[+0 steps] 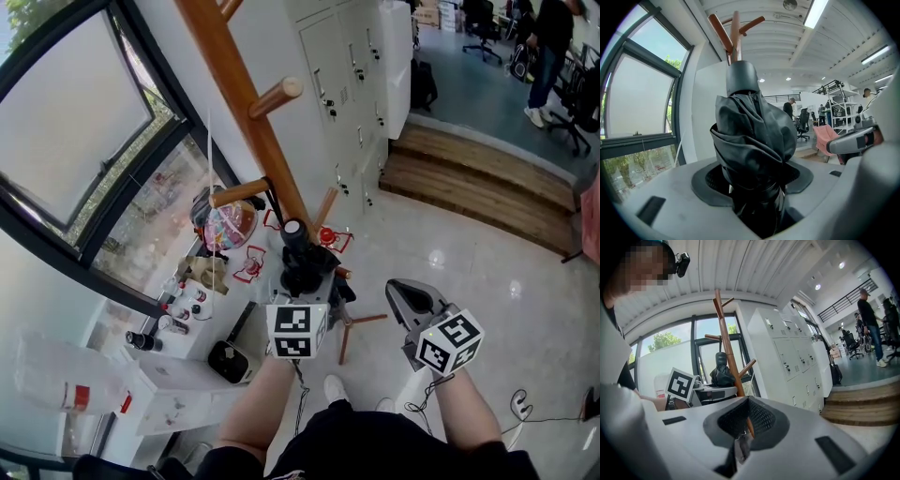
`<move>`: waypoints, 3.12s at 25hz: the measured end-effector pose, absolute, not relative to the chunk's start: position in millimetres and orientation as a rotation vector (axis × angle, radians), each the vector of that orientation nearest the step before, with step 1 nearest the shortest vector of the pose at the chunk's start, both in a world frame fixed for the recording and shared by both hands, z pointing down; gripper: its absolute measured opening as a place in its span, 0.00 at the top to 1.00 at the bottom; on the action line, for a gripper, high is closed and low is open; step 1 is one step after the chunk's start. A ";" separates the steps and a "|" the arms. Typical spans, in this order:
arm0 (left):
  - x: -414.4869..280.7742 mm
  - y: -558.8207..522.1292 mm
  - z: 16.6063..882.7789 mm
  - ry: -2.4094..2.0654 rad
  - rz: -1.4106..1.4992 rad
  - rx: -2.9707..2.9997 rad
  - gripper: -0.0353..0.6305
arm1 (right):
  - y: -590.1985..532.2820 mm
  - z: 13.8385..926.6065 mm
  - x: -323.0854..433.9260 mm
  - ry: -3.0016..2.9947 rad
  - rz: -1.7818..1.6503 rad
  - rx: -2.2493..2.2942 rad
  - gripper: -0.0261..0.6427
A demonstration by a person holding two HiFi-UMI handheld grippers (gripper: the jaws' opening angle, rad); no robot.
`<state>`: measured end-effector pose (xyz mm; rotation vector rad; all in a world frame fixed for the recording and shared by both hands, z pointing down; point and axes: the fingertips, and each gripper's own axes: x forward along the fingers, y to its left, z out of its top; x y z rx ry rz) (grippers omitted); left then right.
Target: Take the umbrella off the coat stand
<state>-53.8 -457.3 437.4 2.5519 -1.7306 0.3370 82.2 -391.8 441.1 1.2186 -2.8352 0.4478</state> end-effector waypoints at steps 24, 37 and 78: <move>-72.3 -431.2 368.1 -1.855 0.175 2.543 0.56 | -362.9 420.4 90.3 -2.883 0.381 1.193 0.88; -91.5 -410.3 352.7 -1.917 0.133 2.491 0.56 | -349.6 412.9 81.9 -2.911 0.357 1.116 0.88; -146.2 -200.8 422.4 -2.040 0.225 2.220 0.56 | -231.7 426.7 -5.0 -2.974 0.338 0.678 0.88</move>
